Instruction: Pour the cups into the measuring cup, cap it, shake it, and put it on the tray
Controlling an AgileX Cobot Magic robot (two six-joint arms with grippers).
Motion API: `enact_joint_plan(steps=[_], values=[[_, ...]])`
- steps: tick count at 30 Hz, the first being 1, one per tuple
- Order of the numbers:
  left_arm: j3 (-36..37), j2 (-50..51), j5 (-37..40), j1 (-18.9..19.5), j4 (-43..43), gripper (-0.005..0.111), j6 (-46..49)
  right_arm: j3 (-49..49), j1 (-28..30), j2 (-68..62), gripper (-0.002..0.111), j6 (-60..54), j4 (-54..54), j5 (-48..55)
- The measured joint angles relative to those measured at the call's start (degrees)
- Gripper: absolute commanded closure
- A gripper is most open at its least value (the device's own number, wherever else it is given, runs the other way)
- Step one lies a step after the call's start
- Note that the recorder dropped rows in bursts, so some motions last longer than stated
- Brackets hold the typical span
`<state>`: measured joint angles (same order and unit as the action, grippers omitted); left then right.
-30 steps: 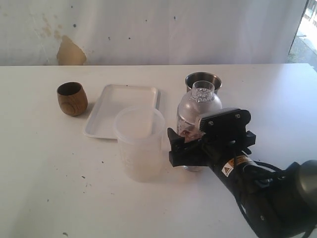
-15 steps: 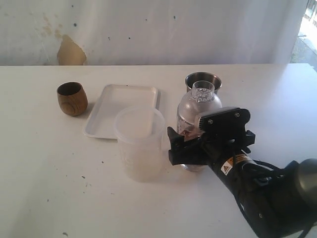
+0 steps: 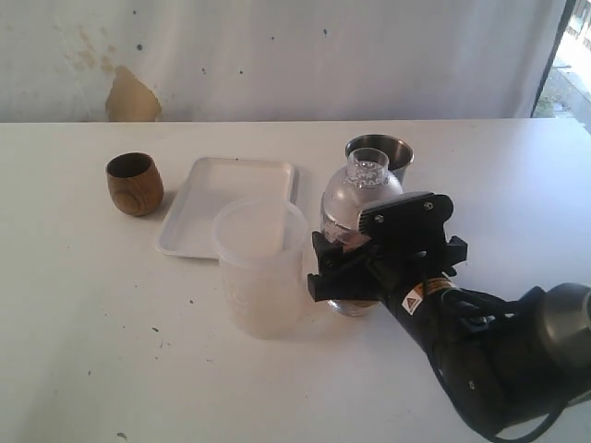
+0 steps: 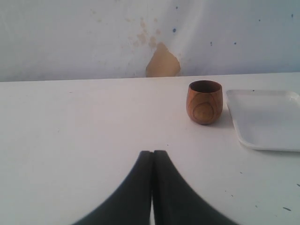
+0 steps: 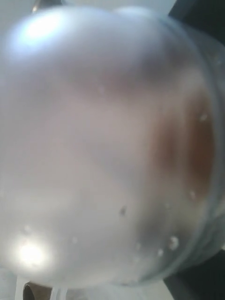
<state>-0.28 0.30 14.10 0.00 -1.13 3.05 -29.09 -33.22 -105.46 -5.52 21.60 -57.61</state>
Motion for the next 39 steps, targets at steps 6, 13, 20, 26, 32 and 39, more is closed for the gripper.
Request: enact_joint_plan(steps=[6,13,20,26,32,39], values=[[0.0,0.0,0.0,0.0,0.0,0.107,0.0,0.0,0.0,0.0,0.108,-1.3,2.6,0.0],[0.0,0.0,0.0,0.0,0.0,0.107,0.0,0.0,0.0,2.2,0.108,-3.1,2.3,2.7],[0.0,0.0,0.0,0.0,0.0,0.107,0.0,0.6,0.1,14.1,0.108,-9.5,7.1,10.5],[0.0,0.0,0.0,0.0,0.0,0.107,0.0,-0.3,3.5,22.0,0.108,-0.1,0.5,16.3],[0.0,0.0,0.0,0.0,0.0,0.107,0.0,-3.4,1.2,22.1,0.108,-8.6,5.9,27.4],[0.0,0.0,0.0,0.0,0.0,0.107,0.0,-4.1,3.3,22.7,0.108,-13.0,10.6,24.1]])
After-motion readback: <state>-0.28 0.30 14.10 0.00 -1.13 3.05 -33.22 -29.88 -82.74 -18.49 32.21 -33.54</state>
